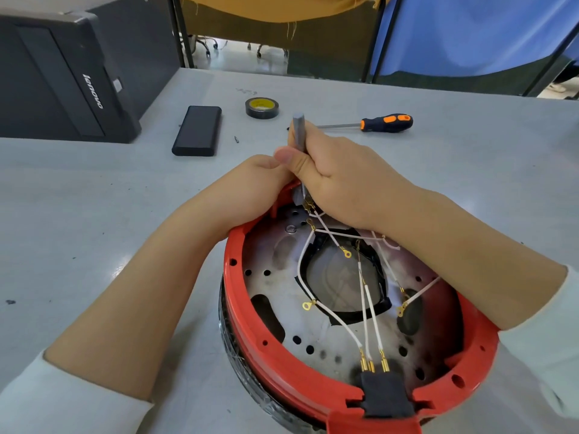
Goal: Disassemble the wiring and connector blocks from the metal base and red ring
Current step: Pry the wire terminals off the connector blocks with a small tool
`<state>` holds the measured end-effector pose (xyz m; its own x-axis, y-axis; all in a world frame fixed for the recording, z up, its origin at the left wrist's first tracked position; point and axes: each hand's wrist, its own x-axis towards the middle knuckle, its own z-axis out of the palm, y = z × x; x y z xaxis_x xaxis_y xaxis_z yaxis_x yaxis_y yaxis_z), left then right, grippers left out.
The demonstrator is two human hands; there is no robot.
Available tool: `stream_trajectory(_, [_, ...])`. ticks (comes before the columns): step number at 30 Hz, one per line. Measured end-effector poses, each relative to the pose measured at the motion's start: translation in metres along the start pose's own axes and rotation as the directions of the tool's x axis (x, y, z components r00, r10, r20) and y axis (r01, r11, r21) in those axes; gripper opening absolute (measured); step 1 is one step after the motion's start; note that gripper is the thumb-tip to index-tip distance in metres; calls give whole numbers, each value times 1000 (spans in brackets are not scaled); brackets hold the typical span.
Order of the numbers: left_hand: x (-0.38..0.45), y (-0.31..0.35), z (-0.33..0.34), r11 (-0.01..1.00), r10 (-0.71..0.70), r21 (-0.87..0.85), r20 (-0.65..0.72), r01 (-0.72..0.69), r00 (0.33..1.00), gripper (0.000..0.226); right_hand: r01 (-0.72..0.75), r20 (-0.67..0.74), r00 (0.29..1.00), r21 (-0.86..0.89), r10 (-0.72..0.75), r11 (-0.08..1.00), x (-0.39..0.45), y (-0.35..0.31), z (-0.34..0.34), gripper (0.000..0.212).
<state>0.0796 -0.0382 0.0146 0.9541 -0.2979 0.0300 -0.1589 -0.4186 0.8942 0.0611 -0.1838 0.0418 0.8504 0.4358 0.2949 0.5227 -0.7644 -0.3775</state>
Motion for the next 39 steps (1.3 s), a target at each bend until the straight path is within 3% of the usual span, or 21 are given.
stream_trajectory(6, [2,-1,-2,998,-65,-23,12,66,998,41,-63,4,998,51,63,997,6,0,1,29])
stream_trajectory(10, [2,-1,0,997,-64,-38,5,64,998,42,-2,-35,999,56,4,998,-2,6,1,23])
stream_trajectory(14, [2,-1,-1,998,-53,-20,19,54,998,42,71,-120,992,255,-41,964,-5,10,-4,22])
stream_trajectory(19, [0,0,-1,997,-64,-43,61,66,996,38,138,-248,969,548,2,825,-4,12,-19,14])
stream_trajectory(23, [-1,1,-2,998,-53,-25,66,54,996,39,78,-132,991,596,1,799,-8,15,-38,17])
stream_trajectory(26, [-2,2,-2,999,-48,1,59,48,997,39,-13,11,1000,520,9,854,-19,18,-45,15])
stream_trajectory(30, [-3,2,-2,998,-58,-2,64,59,996,39,-104,39,995,328,96,939,-44,21,-34,21])
stream_trajectory(33, [-3,1,-2,998,-59,-3,54,59,997,39,-25,24,999,7,25,1000,-52,22,-24,33])
stream_trajectory(39, [-4,3,-1,998,-57,5,74,57,996,41,65,85,995,-132,-54,989,-55,24,-24,32])
